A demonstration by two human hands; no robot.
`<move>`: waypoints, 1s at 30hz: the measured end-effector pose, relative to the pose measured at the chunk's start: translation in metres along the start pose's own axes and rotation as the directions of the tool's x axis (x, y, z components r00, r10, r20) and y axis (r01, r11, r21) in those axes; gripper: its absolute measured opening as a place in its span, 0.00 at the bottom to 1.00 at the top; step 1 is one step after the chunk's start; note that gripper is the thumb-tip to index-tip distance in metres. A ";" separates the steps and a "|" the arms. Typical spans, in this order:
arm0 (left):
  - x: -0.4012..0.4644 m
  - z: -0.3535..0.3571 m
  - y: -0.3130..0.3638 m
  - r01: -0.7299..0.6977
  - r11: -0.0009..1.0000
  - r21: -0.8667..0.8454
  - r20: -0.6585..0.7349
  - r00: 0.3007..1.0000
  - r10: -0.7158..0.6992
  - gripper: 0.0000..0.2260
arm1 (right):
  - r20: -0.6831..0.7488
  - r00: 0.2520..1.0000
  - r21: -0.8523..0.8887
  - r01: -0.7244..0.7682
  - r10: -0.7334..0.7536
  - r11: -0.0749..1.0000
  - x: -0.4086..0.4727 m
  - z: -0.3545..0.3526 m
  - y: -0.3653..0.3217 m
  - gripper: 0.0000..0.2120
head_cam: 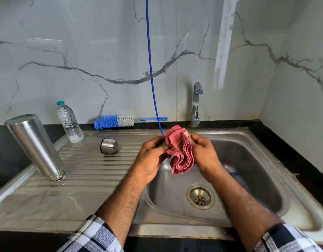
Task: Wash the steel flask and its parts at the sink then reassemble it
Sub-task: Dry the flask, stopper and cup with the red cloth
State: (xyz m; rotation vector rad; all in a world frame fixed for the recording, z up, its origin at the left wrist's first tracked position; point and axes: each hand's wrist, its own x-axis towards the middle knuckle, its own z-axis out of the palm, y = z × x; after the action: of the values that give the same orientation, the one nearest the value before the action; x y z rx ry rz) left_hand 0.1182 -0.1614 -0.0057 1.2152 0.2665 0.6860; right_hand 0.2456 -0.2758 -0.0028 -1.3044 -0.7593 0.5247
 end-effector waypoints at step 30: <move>0.004 0.010 -0.010 -0.207 0.926 0.314 -0.210 0.936 0.281 0.16 | -0.041 0.956 -0.442 0.243 -0.290 0.864 -0.007 0.004 0.004 0.08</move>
State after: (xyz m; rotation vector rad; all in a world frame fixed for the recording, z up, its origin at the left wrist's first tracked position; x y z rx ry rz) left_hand 0.1296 -0.1685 -0.0107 1.4556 0.4420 1.0528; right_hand 0.2383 -0.2769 -0.0081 -1.5900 -0.9865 0.0561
